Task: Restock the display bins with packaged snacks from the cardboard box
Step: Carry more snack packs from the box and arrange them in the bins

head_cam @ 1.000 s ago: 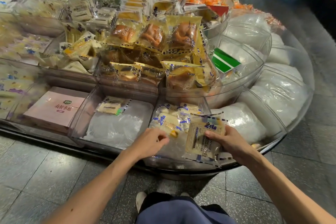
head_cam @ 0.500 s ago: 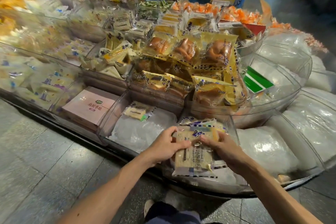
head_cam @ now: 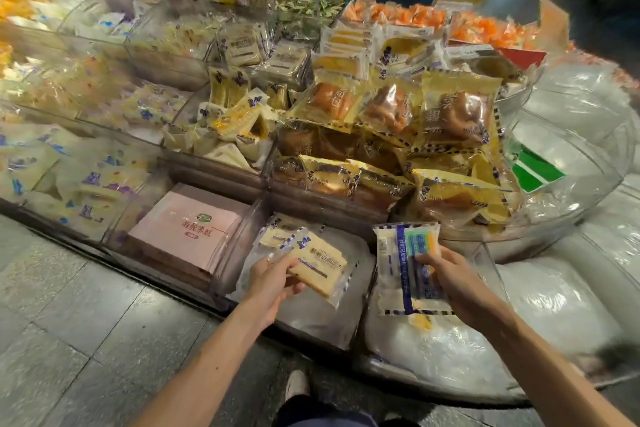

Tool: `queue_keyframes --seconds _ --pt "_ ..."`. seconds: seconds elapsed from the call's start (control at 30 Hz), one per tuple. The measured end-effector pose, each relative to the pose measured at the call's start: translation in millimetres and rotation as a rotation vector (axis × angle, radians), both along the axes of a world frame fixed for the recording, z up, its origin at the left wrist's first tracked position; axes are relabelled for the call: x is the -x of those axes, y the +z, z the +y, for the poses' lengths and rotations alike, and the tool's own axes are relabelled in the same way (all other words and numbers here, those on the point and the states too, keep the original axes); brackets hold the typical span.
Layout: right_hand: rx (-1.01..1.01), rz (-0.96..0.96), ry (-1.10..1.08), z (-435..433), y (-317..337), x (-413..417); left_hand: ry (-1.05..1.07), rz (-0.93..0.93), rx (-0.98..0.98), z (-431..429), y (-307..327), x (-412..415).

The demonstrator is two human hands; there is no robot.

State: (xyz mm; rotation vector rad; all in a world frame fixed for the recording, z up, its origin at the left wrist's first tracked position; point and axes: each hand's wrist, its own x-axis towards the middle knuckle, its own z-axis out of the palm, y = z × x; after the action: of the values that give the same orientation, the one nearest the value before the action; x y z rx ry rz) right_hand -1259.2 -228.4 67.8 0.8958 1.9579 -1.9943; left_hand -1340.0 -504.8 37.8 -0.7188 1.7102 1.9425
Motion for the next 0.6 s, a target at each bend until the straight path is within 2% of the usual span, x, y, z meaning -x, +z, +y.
queue_keyframes --seconds 0.13,0.3,0.47,0.6 --pt "-0.027 -0.022 -0.084 -1.9 -3.2 9.8 -0.061 0.08 0.033 7.4 -23.2 35.0" --pt "-0.051 -0.052 -0.179 -7.3 -4.2 10.2 -0.334 0.206 0.127 33.0 -38.1 58.7" --pt "-0.07 -0.072 -0.22 -20.7 4.0 13.0 -0.543 0.316 0.478 39.3 -59.1 63.8" --pt "-0.087 -0.065 -0.224 -30.9 10.6 16.9 -0.817 0.47 0.782 31.2 -62.7 63.9"
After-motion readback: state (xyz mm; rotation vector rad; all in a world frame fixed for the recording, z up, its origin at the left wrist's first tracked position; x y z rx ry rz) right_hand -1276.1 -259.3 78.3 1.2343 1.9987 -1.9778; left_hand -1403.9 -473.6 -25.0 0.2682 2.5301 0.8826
